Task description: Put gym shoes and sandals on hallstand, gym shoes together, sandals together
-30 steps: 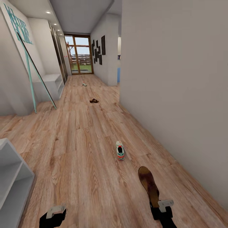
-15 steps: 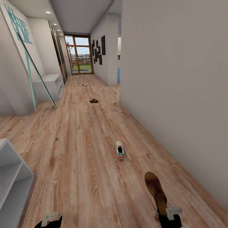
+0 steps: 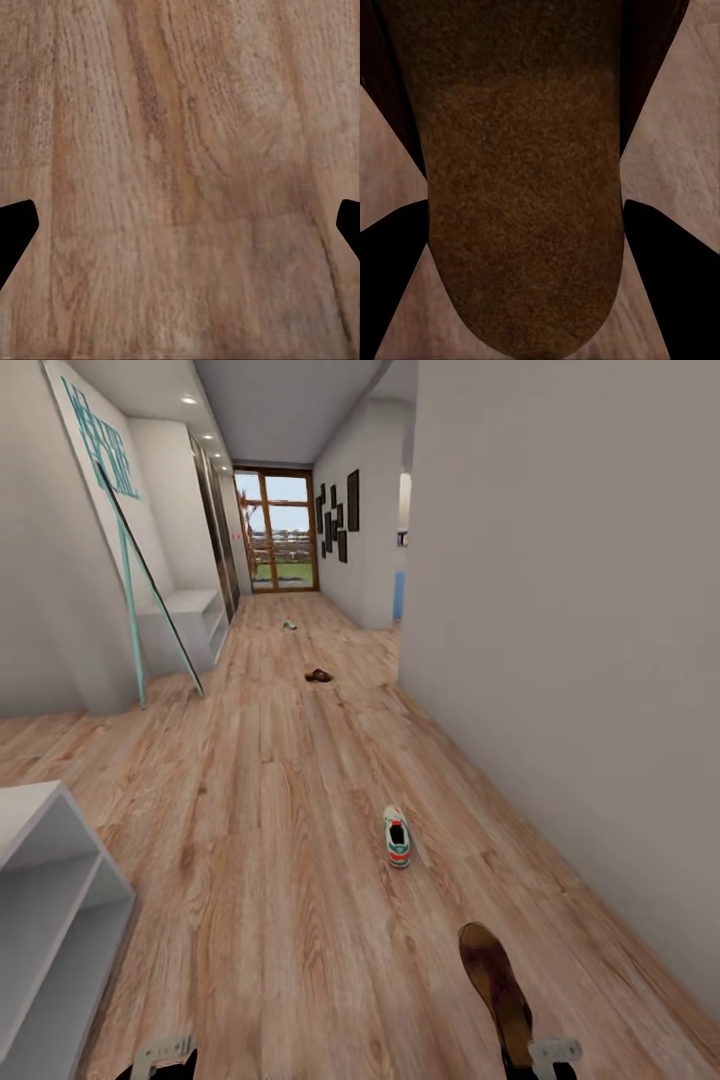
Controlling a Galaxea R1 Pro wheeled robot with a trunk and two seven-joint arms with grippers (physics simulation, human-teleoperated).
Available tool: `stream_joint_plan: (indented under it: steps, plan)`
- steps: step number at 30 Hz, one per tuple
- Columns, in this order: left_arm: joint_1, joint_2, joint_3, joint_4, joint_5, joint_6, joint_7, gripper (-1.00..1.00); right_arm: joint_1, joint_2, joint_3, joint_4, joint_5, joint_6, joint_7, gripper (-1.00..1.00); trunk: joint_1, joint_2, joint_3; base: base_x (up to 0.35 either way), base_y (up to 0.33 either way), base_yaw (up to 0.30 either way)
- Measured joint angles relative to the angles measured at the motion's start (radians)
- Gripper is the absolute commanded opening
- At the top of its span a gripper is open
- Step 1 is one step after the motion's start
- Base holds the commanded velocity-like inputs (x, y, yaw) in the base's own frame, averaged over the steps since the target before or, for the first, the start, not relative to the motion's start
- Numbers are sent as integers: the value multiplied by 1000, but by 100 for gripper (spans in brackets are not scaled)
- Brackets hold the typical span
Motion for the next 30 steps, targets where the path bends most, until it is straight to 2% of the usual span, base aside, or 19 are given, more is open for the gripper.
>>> stream_joint_plan:
  steps: [17, 30]
  plan:
    - [1, -5, -1, 13, 1, -4, -1, 100, 1, -1, -1, 7, 0, 0, -1, -100, 0, 0, -3, 137, -229, 271]
    - [1, -6, -2, 14, -4, -4, -1, 100, 3, -1, -1, 7, 0, 0, -2, -100, 0, 0, 10, 132, -252, 221]
